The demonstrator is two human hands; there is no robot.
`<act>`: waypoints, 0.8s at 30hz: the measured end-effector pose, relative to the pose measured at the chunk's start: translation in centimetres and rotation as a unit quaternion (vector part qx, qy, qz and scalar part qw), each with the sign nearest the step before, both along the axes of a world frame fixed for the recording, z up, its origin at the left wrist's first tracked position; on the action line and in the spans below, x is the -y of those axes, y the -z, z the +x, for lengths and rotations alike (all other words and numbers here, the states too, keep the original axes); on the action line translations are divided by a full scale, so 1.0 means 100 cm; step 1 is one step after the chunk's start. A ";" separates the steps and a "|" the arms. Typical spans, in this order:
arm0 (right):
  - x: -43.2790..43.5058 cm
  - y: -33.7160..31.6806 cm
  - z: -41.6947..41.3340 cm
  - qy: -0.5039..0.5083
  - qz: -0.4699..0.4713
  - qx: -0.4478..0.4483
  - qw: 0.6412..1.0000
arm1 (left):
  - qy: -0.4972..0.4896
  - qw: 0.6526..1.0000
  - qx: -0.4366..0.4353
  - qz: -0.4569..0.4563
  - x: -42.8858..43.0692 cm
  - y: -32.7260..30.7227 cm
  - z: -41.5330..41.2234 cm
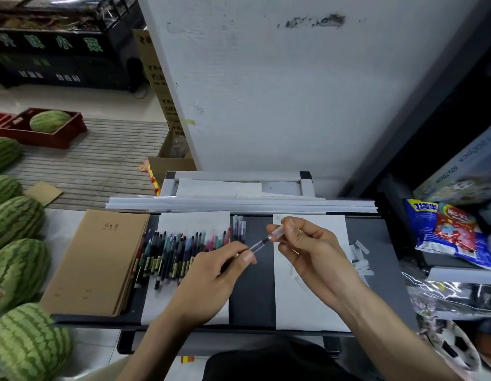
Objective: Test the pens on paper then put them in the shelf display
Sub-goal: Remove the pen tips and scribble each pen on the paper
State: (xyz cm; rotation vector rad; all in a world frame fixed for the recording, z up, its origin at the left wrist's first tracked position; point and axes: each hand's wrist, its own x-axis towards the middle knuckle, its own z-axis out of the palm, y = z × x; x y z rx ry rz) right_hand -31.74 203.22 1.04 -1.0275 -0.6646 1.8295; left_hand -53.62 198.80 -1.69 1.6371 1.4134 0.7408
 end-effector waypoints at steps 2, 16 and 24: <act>0.001 -0.002 -0.001 0.013 0.019 0.020 1.000 | -0.001 1.000 -0.002 0.006 0.000 -0.003 0.000; 0.003 0.010 -0.011 0.020 0.138 0.122 0.983 | -0.006 1.000 0.005 0.011 0.003 -0.007 0.006; -0.001 0.030 -0.015 0.022 0.057 0.107 0.992 | -0.017 1.000 -0.012 -0.003 -0.002 0.003 0.023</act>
